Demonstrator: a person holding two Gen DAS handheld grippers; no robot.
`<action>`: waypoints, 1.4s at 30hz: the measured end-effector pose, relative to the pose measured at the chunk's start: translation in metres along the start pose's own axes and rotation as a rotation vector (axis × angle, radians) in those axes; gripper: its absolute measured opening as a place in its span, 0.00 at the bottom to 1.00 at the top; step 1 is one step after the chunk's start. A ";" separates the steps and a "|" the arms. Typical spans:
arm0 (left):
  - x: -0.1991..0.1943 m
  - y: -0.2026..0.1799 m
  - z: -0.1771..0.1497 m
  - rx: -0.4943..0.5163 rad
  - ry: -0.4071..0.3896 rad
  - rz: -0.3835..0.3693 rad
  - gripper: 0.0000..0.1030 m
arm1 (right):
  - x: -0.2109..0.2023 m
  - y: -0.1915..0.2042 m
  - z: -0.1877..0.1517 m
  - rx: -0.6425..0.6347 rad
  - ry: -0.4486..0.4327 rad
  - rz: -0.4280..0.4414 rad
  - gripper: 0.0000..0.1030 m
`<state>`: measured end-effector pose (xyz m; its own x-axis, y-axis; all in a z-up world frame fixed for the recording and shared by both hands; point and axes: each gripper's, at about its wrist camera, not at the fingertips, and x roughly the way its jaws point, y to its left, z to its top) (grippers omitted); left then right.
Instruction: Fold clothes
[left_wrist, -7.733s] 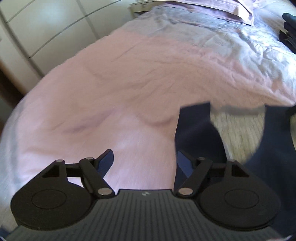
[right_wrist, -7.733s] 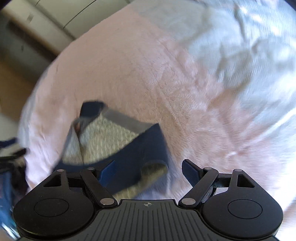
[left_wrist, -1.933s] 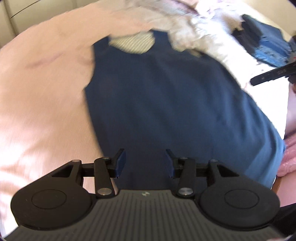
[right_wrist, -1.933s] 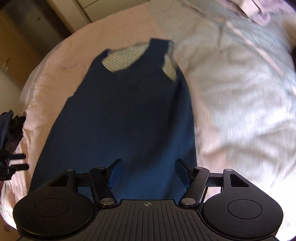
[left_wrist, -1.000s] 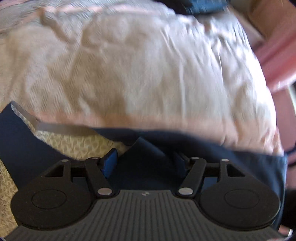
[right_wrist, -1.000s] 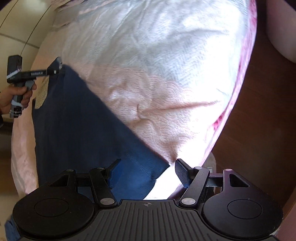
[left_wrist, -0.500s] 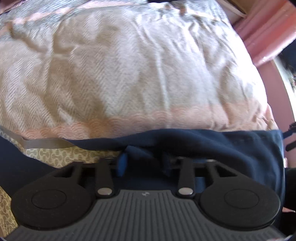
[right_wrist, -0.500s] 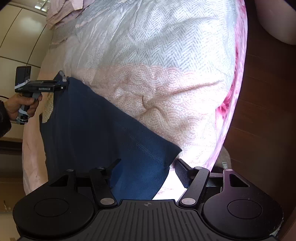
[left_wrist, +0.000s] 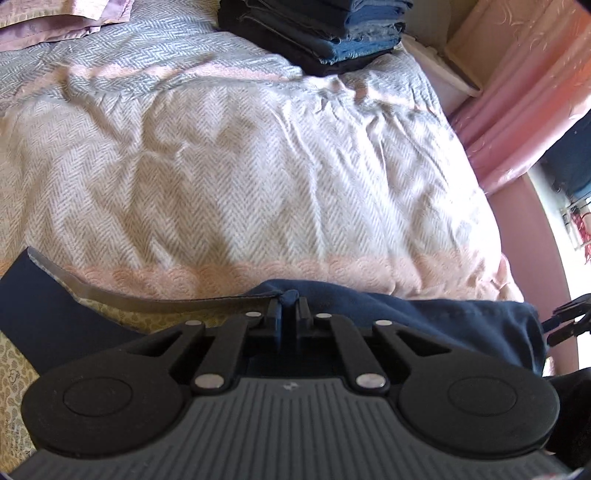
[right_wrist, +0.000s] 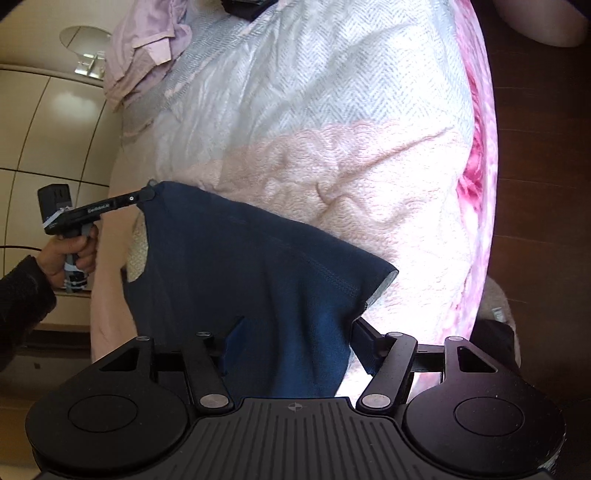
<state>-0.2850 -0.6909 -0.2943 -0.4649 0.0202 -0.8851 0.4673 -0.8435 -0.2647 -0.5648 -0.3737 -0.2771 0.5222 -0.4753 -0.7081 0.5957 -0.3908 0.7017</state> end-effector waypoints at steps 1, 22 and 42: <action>0.001 -0.001 -0.002 0.004 0.007 0.007 0.04 | -0.001 0.000 -0.001 0.000 -0.003 0.006 0.48; 0.014 -0.017 -0.004 0.082 0.074 0.017 0.03 | 0.002 -0.011 0.002 0.049 -0.063 0.094 0.01; 0.041 0.012 0.015 -0.130 -0.039 0.078 0.06 | -0.028 -0.032 0.045 0.088 -0.248 -0.005 0.00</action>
<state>-0.3094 -0.7084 -0.3280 -0.4513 -0.0662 -0.8899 0.5957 -0.7648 -0.2452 -0.6264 -0.3830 -0.2761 0.3474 -0.6476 -0.6782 0.5369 -0.4555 0.7101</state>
